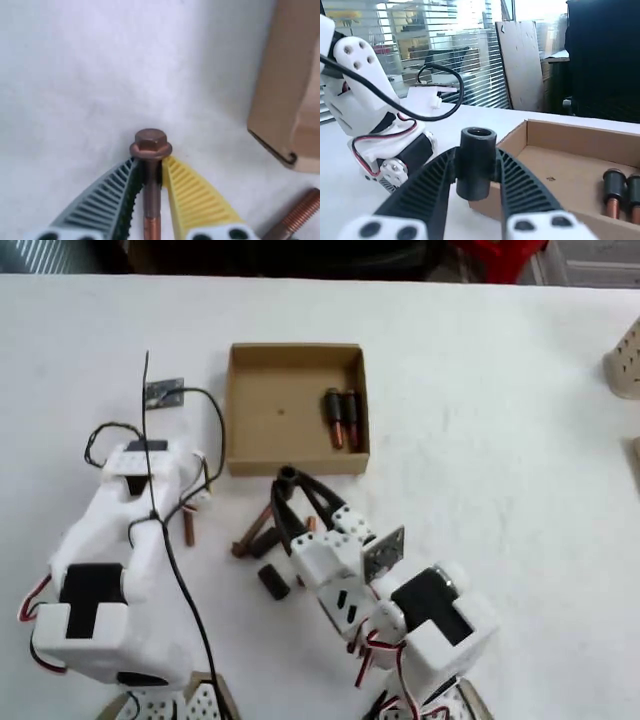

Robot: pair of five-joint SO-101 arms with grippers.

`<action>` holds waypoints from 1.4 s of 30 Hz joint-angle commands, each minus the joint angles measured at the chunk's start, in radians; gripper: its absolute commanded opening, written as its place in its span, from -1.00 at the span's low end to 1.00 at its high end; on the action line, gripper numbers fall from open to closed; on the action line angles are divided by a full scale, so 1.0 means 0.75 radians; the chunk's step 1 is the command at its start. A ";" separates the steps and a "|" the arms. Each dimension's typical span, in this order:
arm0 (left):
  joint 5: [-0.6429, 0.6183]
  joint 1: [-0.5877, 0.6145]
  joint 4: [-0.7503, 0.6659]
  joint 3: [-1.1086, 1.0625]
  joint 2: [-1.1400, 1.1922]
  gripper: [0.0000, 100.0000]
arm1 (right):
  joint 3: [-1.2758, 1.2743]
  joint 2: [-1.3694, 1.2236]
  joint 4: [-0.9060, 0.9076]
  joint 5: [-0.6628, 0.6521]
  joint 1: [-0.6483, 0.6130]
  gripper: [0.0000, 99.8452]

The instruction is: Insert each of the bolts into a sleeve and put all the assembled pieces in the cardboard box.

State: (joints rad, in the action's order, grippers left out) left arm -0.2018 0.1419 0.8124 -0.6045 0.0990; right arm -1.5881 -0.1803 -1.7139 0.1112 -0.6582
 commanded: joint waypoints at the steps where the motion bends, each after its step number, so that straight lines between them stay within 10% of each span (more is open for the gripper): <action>1: -0.002 0.017 -0.027 0.006 -0.069 -0.96 | -0.063 0.054 -0.040 -0.014 0.003 -0.97; 26: 0.004 0.017 -0.135 -0.049 -0.165 -0.96 | -0.115 0.107 0.075 -0.006 -0.046 -0.97; 42: 0.006 0.009 -0.704 -0.667 -0.828 -0.96 | -0.113 0.107 0.169 -0.006 -0.069 -0.97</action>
State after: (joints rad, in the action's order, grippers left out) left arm -0.2018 0.1419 0.3675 -1.0602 -0.3890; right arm -1.6632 -0.1327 -1.5896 0.1112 -0.7043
